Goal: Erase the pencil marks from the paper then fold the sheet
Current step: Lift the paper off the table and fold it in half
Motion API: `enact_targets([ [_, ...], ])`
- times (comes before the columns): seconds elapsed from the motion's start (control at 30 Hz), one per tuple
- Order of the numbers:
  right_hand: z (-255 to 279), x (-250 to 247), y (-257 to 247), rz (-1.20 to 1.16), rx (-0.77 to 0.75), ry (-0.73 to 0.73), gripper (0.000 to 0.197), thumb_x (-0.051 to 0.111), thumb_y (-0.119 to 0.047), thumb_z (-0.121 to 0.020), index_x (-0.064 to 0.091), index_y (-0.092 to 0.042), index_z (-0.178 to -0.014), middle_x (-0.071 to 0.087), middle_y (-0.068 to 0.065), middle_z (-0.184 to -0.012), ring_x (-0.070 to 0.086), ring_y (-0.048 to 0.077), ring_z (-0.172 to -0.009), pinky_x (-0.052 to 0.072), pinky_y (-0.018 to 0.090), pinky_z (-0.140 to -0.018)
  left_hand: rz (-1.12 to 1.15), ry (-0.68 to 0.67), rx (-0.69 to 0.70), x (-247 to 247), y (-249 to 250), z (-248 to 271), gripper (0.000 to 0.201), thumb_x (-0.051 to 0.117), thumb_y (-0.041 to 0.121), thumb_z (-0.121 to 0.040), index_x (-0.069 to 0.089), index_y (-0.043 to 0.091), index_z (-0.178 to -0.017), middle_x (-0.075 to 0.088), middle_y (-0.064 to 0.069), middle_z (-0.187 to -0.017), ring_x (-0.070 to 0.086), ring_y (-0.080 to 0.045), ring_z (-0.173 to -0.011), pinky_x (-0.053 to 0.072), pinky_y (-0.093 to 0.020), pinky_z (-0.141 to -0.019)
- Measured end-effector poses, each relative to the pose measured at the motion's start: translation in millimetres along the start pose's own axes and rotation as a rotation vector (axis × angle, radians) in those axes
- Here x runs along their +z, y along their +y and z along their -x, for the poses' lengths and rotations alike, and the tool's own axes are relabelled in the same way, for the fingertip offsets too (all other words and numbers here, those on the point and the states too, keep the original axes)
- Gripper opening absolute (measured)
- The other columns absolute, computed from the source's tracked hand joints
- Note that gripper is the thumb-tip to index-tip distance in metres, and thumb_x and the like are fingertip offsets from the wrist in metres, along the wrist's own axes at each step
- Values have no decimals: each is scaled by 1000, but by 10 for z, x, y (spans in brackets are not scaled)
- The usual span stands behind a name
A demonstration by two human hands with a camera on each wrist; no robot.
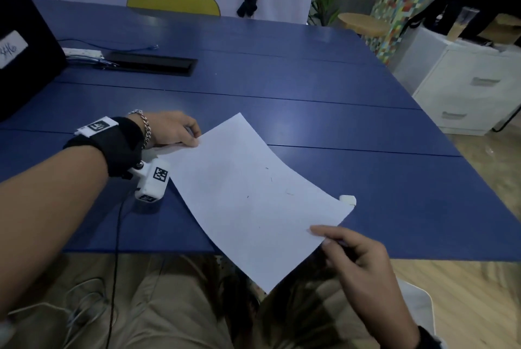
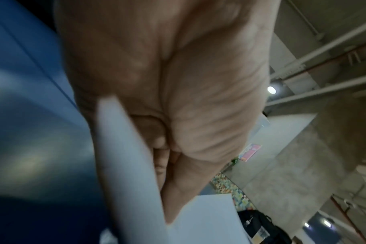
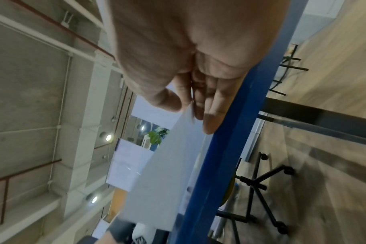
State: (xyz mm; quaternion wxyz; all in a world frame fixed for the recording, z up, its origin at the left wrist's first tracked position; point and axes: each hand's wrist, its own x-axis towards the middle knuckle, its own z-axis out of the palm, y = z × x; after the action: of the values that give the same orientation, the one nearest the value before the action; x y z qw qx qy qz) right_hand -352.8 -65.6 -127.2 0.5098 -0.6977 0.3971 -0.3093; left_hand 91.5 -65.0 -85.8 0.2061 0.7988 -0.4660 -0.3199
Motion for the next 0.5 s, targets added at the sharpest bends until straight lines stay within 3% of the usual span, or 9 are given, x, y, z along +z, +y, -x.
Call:
enact_targets([
  [0.1, -31, -94, 3, -181, 129, 51, 24, 65, -9, -96, 83, -25, -99, 73, 4, -76, 65, 22, -76, 54, 39, -77, 134, -129, -6, 12, -66, 185, 31, 80, 16, -77, 69, 3, -103, 74, -12, -91, 69, -21, -76, 55, -32, -69],
  [0.17, -53, -163, 0, -236, 152, 76, 13, 71, -18, -94, 82, -19, -100, 78, 4, -94, 72, 34, -89, 59, 51, -85, 285, -232, -34, 47, -93, 311, 33, 77, 2, -84, 64, -4, -114, 74, -17, -95, 72, -21, -77, 58, -28, -66],
  [0.23, -75, -227, 18, -260, 163, 74, 13, 72, -16, -94, 78, -14, -104, 78, 7, -106, 74, 34, -100, 58, 56, -94, 399, -302, -58, 96, -147, 408, 43, 77, 2, -82, 64, -4, -123, 71, -21, -107, 69, -30, -90, 59, -34, -77],
  [0.3, -98, -287, 30, -266, 177, 50, 17, 68, -5, -96, 73, -12, -111, 78, 6, -111, 74, 29, -105, 57, 54, -98, 467, -329, -79, 160, -202, 502, 51, 79, 15, -81, 63, -1, -127, 65, -24, -117, 57, -34, -101, 55, -38, -80],
  [0.37, -126, -354, 41, -260, 188, 18, 21, 63, 2, -97, 69, -8, -115, 78, 5, -112, 74, 27, -107, 59, 48, -95, 529, -324, -102, 243, -230, 584, 52, 80, 20, -83, 63, 0, -128, 63, -27, -119, 53, -35, -104, 58, -33, -75],
  [0.5, -162, -449, 96, -241, 186, -3, 29, 60, 4, -99, 66, -12, -122, 76, 4, -115, 74, 24, -106, 62, 33, -83, 596, -312, -99, 426, -201, 764, 45, 84, 9, -84, 67, 3, -125, 65, -26, -129, 65, -36, -103, 62, -31, -72],
])
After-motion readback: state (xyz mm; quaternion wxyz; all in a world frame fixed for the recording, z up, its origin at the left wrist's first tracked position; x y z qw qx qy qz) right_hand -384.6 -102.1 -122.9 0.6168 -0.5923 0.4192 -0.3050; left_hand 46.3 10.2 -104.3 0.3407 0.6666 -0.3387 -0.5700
